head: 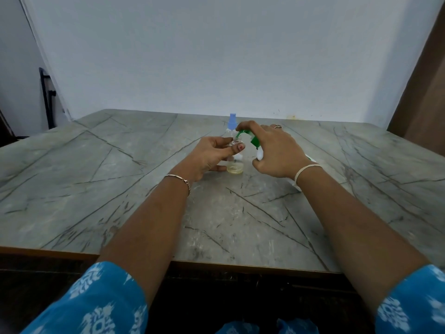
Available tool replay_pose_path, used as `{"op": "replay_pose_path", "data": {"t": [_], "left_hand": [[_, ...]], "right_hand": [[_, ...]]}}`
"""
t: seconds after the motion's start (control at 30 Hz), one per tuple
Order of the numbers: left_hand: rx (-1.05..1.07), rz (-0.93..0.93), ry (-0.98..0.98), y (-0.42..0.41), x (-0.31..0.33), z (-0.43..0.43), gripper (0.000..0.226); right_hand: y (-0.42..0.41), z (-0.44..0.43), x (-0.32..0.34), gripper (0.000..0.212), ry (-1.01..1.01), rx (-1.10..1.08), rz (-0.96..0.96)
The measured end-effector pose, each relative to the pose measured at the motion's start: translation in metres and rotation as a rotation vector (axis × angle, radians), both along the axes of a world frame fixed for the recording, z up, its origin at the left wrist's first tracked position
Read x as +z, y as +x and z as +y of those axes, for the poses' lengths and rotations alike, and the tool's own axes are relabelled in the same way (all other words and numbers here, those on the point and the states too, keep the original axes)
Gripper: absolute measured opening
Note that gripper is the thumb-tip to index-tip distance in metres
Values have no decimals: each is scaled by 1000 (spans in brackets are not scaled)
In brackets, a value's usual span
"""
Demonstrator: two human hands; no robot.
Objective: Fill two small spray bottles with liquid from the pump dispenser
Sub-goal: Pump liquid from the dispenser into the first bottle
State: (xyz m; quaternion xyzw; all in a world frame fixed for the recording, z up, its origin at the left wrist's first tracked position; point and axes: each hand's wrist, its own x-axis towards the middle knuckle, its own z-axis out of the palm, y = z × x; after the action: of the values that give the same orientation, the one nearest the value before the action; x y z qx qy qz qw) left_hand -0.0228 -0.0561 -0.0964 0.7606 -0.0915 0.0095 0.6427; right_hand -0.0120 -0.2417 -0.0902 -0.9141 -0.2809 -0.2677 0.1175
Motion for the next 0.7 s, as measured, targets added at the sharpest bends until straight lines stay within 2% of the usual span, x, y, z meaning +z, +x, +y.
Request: {"op": "replay_pose_path", "data": {"t": [0.2,0.47,0.7], "left_hand": [[-18,13,-6,-2,2,0,32],[-17,10,-8,-1,1,1,32],[-12,4,-2,-4,3,-1,38]], "right_hand": [[5,6,1,63,24,16,22],[2,-2,-1,79,-20,17,6],[4,3,0,65,-11,4,16]]}}
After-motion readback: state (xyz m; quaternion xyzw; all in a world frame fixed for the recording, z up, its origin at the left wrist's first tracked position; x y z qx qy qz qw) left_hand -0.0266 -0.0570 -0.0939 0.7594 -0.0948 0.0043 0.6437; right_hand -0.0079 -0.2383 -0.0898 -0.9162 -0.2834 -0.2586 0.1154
